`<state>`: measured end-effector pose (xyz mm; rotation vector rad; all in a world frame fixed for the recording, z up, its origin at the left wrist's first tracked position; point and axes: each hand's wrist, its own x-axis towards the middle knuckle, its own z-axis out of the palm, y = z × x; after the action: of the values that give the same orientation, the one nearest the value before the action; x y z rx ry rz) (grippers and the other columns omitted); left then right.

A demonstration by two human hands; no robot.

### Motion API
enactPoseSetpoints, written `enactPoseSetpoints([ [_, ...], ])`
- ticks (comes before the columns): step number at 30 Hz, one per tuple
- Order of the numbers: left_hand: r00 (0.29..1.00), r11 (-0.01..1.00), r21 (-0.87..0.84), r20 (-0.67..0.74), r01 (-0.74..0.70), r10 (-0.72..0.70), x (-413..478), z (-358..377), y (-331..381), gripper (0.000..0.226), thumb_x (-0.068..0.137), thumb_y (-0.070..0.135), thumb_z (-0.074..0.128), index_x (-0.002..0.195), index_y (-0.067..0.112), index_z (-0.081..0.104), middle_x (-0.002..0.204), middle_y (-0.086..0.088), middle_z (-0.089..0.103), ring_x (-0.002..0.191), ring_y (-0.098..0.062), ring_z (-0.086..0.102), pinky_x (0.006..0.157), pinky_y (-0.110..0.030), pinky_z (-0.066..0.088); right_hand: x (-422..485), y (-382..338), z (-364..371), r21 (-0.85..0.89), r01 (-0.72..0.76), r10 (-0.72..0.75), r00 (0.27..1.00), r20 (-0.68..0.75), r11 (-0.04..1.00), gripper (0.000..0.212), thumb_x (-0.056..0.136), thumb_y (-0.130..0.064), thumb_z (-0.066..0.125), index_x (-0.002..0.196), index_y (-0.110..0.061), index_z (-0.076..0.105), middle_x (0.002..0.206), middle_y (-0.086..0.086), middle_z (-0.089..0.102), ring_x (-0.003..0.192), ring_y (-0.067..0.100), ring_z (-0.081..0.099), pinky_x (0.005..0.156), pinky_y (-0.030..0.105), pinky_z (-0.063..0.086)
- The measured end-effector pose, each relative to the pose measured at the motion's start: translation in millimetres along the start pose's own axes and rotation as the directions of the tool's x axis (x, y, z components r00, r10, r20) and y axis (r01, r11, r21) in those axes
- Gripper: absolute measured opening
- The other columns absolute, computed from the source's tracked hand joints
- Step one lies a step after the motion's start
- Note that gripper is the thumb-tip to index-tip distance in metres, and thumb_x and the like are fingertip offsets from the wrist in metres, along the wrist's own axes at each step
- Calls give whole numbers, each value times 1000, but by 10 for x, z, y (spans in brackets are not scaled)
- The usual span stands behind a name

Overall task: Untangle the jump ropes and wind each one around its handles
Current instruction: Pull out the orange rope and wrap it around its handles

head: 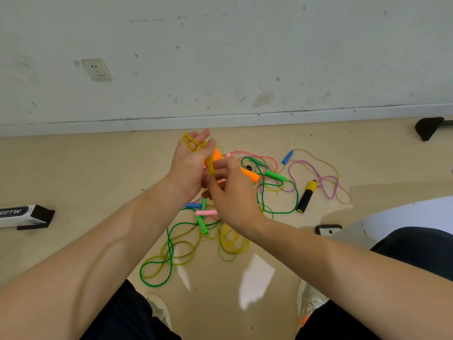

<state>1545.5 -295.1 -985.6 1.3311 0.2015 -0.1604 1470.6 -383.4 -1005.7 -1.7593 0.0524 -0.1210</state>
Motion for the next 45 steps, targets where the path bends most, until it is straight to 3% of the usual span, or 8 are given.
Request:
enactPoseSetpoints([
  [5,999,998,-65,-47,20,-23,19,-24,71,52,92,-6,62,138,5,42,135,-1,60,98,-20,65,74,-37,56,-71,124,41,-212,162,-156,987,43,964,22,99,-21,52,115,-36,47,88,-4,69,74,16,67,68,42,54],
  [8,993,992,-91,-73,85,-91,68,-93,175,48,92,-9,58,137,4,47,127,4,65,92,-22,67,77,-43,54,-63,157,11,-104,83,-77,995,65,991,7,101,-21,52,98,-27,55,74,-4,65,67,14,63,67,41,53],
  [14,985,954,-248,86,168,-152,143,-290,396,30,94,-12,49,119,5,47,118,-3,67,74,-19,71,65,-38,61,211,396,-339,-154,-113,153,949,275,982,44,97,-52,50,66,-22,60,62,-4,53,59,11,47,62,39,42],
  [21,913,982,27,364,187,-184,23,-372,467,36,91,-13,50,121,6,54,118,-2,70,95,-26,68,68,-41,62,505,289,-754,-121,-180,213,900,381,976,26,91,-10,64,69,-21,70,67,9,60,50,8,43,50,23,34],
  [27,912,936,352,391,-23,-125,-19,-323,379,53,78,-7,69,125,11,52,120,-2,71,98,-26,68,74,-44,58,612,101,-766,-7,-198,192,941,279,980,9,92,-10,68,84,-9,71,56,-8,56,53,8,43,53,21,35],
  [31,933,907,403,357,-120,-35,-18,-321,396,43,90,-11,61,122,15,51,119,3,70,93,-22,69,54,-30,55,593,-55,-741,16,-245,235,945,229,969,6,89,-8,69,88,-5,74,64,-1,58,52,11,44,53,24,35],
  [37,888,690,580,406,-433,216,7,-325,276,51,87,4,64,130,21,45,123,12,66,88,-35,66,63,-36,58,526,-202,-658,297,-580,501,811,303,759,15,98,-15,54,99,-3,62,67,1,51,42,8,42,46,24,36],
  [45,792,471,647,396,-600,465,-22,-169,97,55,87,2,61,137,14,43,125,13,62,72,-1,49,84,-29,46,358,-231,-526,333,-664,571,747,340,670,27,101,-14,39,95,-10,66,60,-2,60,49,12,60,61,29,56],
])
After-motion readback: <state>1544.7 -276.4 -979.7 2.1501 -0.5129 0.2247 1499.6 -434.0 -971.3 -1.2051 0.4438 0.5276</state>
